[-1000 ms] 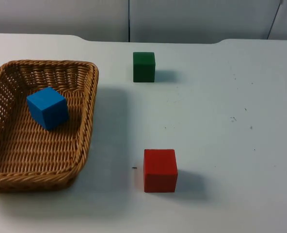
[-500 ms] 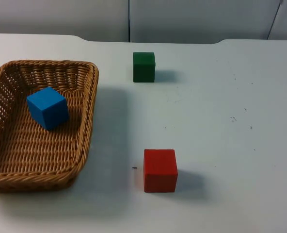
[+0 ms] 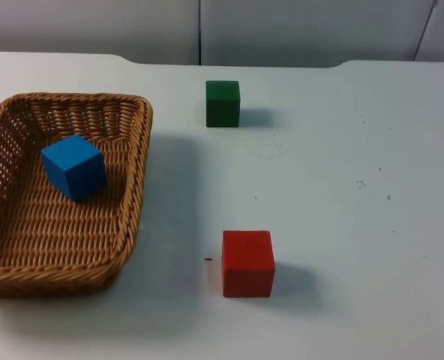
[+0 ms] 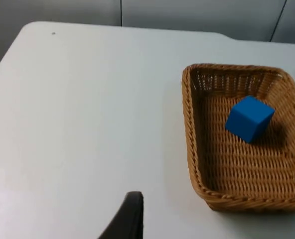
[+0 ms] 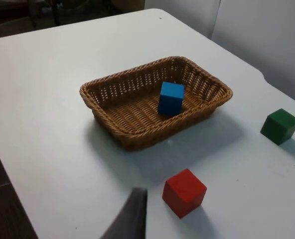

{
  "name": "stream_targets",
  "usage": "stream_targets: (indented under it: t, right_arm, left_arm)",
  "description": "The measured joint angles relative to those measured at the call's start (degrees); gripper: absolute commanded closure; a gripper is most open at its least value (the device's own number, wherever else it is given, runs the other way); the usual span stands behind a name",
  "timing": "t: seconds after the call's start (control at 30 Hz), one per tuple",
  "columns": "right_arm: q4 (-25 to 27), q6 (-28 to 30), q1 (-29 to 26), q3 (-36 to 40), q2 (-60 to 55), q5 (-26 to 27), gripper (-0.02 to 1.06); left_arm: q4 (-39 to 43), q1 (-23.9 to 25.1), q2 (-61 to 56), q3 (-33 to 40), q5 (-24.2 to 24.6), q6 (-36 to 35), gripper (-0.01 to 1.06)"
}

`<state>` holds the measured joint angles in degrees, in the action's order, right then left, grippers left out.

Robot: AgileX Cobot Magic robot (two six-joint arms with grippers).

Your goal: Pick up the basket with the left hand and place the blue cube into the basket with the right hand.

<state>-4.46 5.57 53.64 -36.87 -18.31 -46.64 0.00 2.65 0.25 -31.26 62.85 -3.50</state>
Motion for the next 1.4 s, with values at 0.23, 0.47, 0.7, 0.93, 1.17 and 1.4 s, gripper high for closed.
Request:
stream_targets:
  t: [0.23,0.47,0.7,0.93,1.17,1.4]
  right_arm:
    - [0.0,-1.5,0.0,0.0,5.6,-7.5,0.15]
    - [0.1,-2.3,0.0,0.0,8.4,-11.5,0.15]
    - [0.0,-3.9,0.0,2.5,13.1,-12.6,0.15]
    - [0.0,-5.6,0.0,5.9,16.5,-12.5,0.15]
    - [0.0,-6.1,0.0,7.1,16.8,-14.6,0.15]
    - [0.0,-6.2,0.0,7.3,16.8,-15.1,0.15]
  left_arm:
    - [0.0,-0.1,0.0,1.3,0.1,1.0,0.13]
    - [-0.7,-0.1,0.0,1.3,0.0,4.2,0.13]
    - [-0.9,-0.1,0.0,1.3,-0.2,4.9,0.13]
    - [-0.9,-0.1,0.0,1.3,-0.5,5.0,0.13]
    - [-0.9,-0.1,0.0,1.3,-0.5,5.0,0.13]
    - [-0.9,-0.1,0.0,1.3,-0.5,5.0,0.13]
